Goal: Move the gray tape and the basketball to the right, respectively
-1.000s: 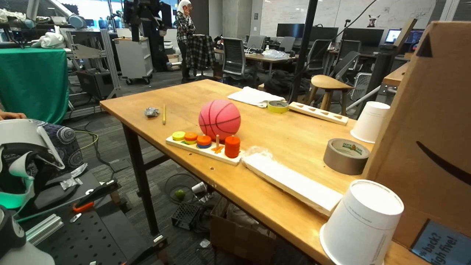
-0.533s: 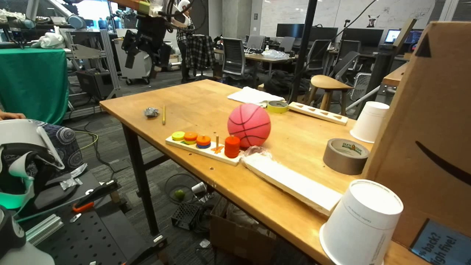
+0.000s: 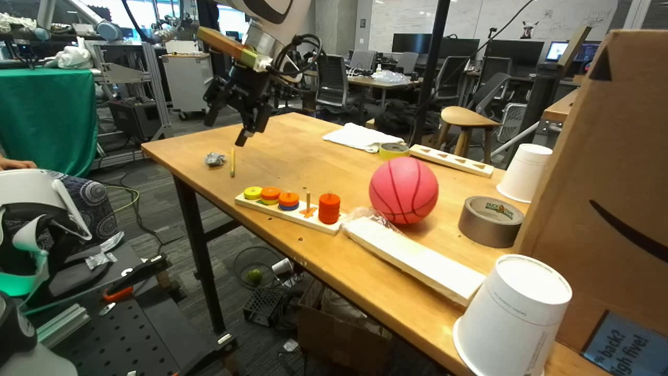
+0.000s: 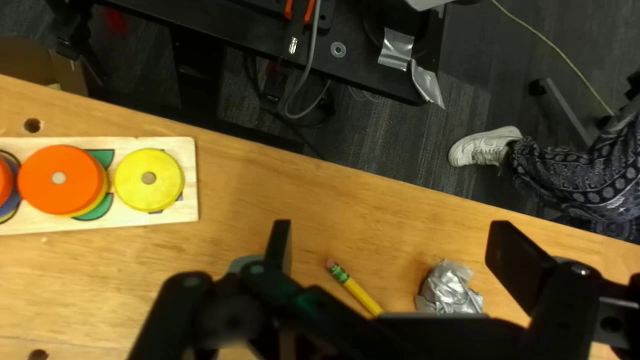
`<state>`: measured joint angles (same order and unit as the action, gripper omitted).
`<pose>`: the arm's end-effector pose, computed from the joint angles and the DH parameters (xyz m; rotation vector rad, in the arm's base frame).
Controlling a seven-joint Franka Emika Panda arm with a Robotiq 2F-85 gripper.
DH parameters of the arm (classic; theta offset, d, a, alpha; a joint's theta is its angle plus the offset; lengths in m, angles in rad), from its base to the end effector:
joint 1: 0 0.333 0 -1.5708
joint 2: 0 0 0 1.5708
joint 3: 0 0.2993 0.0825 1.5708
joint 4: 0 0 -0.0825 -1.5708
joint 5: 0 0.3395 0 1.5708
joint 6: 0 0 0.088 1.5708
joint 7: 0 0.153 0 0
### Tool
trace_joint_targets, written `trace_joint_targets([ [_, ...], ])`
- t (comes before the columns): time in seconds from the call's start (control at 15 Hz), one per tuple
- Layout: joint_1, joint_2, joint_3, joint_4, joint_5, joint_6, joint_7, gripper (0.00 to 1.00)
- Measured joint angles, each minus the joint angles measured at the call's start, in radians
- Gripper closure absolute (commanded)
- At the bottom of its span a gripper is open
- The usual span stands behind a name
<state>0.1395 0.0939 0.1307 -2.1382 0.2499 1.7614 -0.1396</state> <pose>0.4156 0.1495 0.3076 -2.8142 -0.4333 0.7035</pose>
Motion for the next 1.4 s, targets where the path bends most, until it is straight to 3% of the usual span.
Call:
trace_joint_targets([
  [0.67, -0.085, 0.103, -0.065, 0.054, -0.175, 0.040, -0.042, 0.00],
  [1.4, -0.116, 0.122, -0.106, 0.096, -0.310, 0.088, -0.013, 0.00],
])
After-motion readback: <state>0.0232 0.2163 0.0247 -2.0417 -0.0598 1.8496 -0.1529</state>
